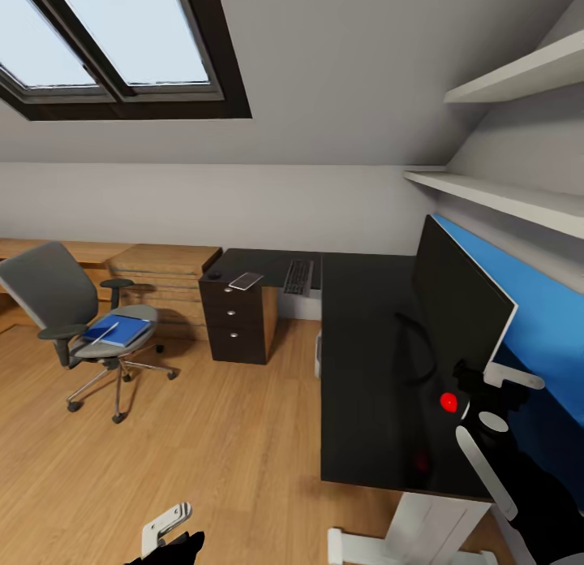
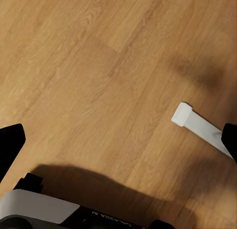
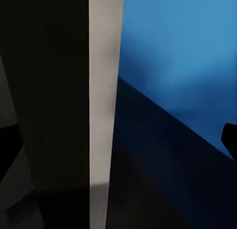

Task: In the bedroom, organize the workspace by keeping the computer under the desk, ensuring the monitor is on the desk, placing the keyboard on the desk next to the monitor, placing the mouse on the desk next to the keyboard, moving the folder from the swivel chair onto the desk next to the mouse, stacking the notebook on top of the folder with the pen on top of the notebook, and positioning the swivel chair next to the desk.

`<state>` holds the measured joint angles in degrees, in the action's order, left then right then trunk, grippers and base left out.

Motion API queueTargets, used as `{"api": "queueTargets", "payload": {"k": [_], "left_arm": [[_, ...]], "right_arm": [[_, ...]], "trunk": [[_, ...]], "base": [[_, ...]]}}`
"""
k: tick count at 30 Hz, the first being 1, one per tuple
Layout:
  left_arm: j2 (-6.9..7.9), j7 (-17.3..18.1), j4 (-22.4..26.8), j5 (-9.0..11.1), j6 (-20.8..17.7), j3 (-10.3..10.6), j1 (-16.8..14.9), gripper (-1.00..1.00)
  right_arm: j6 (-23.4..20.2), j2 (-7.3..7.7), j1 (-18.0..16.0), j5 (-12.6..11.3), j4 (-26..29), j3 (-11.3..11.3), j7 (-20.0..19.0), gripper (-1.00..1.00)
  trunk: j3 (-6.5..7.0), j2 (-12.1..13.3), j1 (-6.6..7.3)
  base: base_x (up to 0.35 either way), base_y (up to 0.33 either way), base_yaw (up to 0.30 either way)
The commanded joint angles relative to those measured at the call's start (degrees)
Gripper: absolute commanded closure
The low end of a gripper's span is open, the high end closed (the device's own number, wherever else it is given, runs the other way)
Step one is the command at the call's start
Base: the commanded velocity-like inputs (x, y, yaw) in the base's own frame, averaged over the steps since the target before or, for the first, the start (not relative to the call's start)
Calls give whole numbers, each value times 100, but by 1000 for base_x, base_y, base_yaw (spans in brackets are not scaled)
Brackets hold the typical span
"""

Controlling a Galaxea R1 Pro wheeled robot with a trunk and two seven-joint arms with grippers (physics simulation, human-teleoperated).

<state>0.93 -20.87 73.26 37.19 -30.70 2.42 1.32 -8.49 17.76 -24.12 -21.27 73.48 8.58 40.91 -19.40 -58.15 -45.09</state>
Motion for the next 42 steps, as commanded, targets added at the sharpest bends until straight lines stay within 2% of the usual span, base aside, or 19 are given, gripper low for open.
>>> {"api": "queueTargets", "payload": {"k": [1,23,42], "left_arm": [[5,-57,13,60,-6,13,0,-100],[4,-57,13,65,-6,13,2,-100],[4,-57,13,60,-6,13,0,-100]], "right_arm": [[-39,8,-5,-17,8,19,44,-100],[-21,8,4,-13,-11,21,27,-100],[-17,8,4,-8,-9,21,31,-100]], "trunk": [[-6,-5,-1],[-6,-5,-1],[-6,-5,-1]], "base": [[0,-84,0],[-3,-15,0],[-61,-112,0]]}}
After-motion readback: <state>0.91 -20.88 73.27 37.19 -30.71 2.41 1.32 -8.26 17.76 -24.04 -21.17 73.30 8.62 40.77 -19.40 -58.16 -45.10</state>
